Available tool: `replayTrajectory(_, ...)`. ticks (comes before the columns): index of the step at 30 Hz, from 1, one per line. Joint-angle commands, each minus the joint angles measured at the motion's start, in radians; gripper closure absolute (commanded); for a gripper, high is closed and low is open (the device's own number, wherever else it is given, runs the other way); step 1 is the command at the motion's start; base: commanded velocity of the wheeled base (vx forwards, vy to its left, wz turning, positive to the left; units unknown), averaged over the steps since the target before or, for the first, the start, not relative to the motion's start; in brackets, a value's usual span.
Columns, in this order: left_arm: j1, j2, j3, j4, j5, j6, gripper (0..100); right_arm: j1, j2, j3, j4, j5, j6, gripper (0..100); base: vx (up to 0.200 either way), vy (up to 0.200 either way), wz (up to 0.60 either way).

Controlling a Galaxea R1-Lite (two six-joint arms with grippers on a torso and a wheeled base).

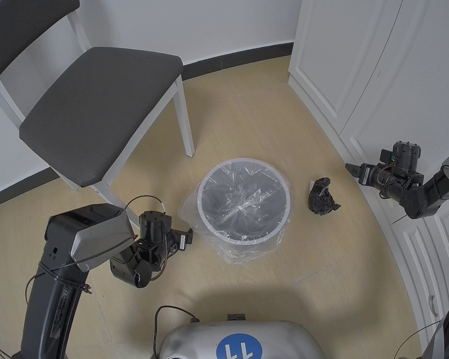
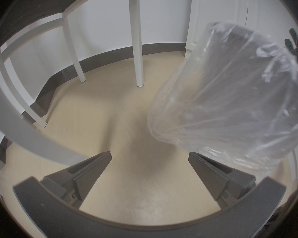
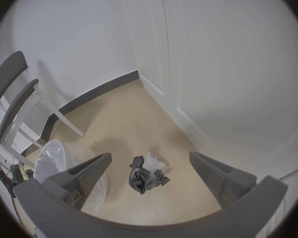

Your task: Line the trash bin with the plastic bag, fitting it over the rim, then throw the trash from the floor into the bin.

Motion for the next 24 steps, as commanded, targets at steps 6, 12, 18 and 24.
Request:
replayTrajectory(6,-0.046,-0.277,0.337,-0.178,0.000,-0.008,0,0.011,-0.005,0.006,-0.007,-0.003,-0.002,0,0.000,0.000,0.00)
replayTrajectory(12,-0.032,-0.253,0.299,-0.169,0.000,-0.002,0,0.011,-0.002,0.008,-0.007,-0.003,-0.002,0,0.000,0.000,0.00)
replayTrajectory(18,-0.011,-0.142,0.162,-0.160,0.001,0.000,0,0.009,-0.001,0.006,-0.009,-0.003,-0.001,0,0.000,0.000,0.00)
replayTrajectory(24,-0.011,-0.090,0.043,-0.075,0.001,-0.006,0,0.014,0.009,0.012,-0.010,-0.004,-0.001,0,0.000,0.000,0.00)
